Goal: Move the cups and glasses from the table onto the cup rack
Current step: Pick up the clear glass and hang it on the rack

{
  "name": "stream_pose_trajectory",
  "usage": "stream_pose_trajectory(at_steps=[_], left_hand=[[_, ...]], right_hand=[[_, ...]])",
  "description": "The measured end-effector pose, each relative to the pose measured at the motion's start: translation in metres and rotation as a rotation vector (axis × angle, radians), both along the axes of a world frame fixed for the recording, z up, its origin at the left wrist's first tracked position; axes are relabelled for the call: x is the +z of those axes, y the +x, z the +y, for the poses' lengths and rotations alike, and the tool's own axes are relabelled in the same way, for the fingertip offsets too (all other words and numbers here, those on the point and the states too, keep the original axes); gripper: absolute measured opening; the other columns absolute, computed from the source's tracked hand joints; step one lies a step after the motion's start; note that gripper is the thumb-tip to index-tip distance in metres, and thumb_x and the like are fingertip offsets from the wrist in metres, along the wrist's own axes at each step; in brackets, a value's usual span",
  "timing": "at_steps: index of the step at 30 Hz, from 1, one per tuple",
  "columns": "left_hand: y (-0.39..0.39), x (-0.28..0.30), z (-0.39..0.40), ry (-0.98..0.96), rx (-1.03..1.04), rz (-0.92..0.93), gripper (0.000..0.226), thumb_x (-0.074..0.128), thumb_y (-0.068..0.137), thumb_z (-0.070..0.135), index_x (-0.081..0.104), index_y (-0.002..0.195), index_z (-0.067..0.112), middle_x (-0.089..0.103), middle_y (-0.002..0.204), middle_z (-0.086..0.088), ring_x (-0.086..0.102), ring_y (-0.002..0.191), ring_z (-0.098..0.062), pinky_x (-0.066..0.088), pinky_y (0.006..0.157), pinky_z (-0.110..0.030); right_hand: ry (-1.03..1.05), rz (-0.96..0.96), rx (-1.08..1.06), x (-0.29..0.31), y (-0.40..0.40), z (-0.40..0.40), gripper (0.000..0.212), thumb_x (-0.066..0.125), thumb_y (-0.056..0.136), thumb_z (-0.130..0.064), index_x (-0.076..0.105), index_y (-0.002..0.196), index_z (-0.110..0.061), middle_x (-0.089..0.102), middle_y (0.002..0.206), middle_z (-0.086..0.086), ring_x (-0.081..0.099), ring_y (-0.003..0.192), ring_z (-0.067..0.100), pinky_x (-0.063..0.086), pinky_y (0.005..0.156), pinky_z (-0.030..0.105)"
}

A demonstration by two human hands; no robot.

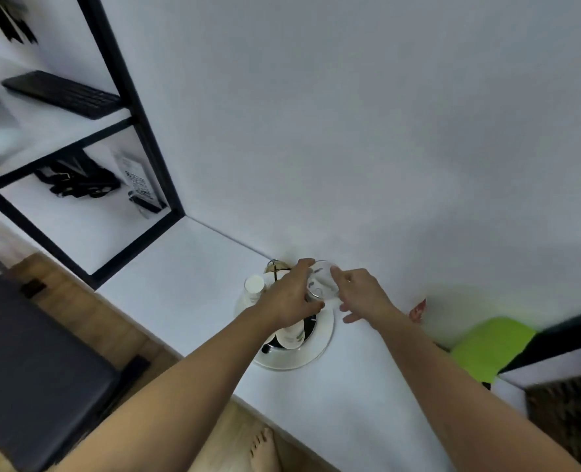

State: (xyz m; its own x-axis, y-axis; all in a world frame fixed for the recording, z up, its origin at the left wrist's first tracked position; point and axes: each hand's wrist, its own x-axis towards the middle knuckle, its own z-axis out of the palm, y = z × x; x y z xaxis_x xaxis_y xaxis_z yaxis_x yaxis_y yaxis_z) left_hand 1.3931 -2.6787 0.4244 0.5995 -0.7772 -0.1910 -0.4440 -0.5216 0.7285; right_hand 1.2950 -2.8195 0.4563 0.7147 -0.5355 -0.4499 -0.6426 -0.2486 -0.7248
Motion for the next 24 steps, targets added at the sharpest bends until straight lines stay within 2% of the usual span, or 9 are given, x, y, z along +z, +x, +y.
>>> stream_pose_trajectory(at_steps=[2, 6, 11, 17, 20, 24], left_hand=[[0.007, -0.016, -0.006, 0.029, -0.007, -0.005, 0.078, 0.078, 0.083, 0.027, 0.032, 0.146, 0.019, 0.061, 0.131, -0.003, 0.065, 0.108, -0.020, 0.046, 0.080, -0.028], [0.015, -0.037, -0.015, 0.070, -0.035, -0.024, 0.078, 0.080, 0.081, 0.027, 0.035, 0.143, 0.017, 0.057, 0.133, -0.006, 0.059, 0.120, -0.026, 0.051, 0.096, -0.040], [0.020, -0.054, -0.022, 0.154, -0.054, -0.061, 0.072, 0.077, 0.083, 0.026, 0.036, 0.142, 0.015, 0.058, 0.135, -0.006, 0.058, 0.122, -0.027, 0.048, 0.090, -0.034], [0.025, -0.068, -0.028, 0.258, -0.071, -0.055, 0.069, 0.077, 0.083, 0.022, 0.040, 0.139, 0.013, 0.056, 0.137, -0.007, 0.057, 0.122, -0.030, 0.048, 0.095, -0.036], [0.025, -0.075, -0.031, 0.299, -0.075, -0.040, 0.068, 0.077, 0.083, 0.023, 0.039, 0.138, 0.013, 0.058, 0.136, -0.007, 0.061, 0.118, -0.032, 0.051, 0.095, -0.040], [0.024, -0.081, -0.033, 0.357, -0.078, -0.026, 0.077, 0.074, 0.084, 0.025, 0.031, 0.148, 0.014, 0.055, 0.141, -0.006, 0.059, 0.122, -0.035, 0.050, 0.098, -0.044]], right_hand=[[0.014, 0.029, -0.016, -0.017, 0.007, -0.004, 0.049, 0.041, 0.101, -0.053, 0.066, 0.104, -0.010, 0.068, 0.095, 0.020, 0.072, 0.080, 0.033, 0.063, 0.066, 0.046], [0.056, 0.053, -0.062, -0.046, 0.015, -0.007, 0.053, 0.041, 0.102, -0.050, 0.068, 0.109, -0.005, 0.069, 0.100, 0.022, 0.072, 0.083, 0.036, 0.063, 0.066, 0.045], [0.114, 0.073, -0.096, -0.073, 0.025, -0.008, 0.046, 0.039, 0.103, -0.046, 0.067, 0.112, -0.011, 0.066, 0.084, 0.013, 0.071, 0.078, 0.032, 0.063, 0.068, 0.046], [0.148, 0.121, -0.111, -0.098, 0.029, -0.006, 0.048, 0.036, 0.103, -0.046, 0.066, 0.110, -0.010, 0.063, 0.085, 0.008, 0.069, 0.072, 0.029, 0.059, 0.062, 0.036], [0.160, 0.135, -0.121, -0.108, 0.031, -0.007, 0.049, 0.035, 0.104, -0.045, 0.066, 0.105, -0.007, 0.060, 0.082, 0.008, 0.066, 0.070, 0.028, 0.059, 0.065, 0.037], [0.187, 0.160, -0.108, -0.118, 0.032, -0.007, 0.042, 0.033, 0.104, -0.042, 0.062, 0.104, -0.012, 0.058, 0.081, 0.005, 0.065, 0.073, 0.029, 0.059, 0.070, 0.040]])
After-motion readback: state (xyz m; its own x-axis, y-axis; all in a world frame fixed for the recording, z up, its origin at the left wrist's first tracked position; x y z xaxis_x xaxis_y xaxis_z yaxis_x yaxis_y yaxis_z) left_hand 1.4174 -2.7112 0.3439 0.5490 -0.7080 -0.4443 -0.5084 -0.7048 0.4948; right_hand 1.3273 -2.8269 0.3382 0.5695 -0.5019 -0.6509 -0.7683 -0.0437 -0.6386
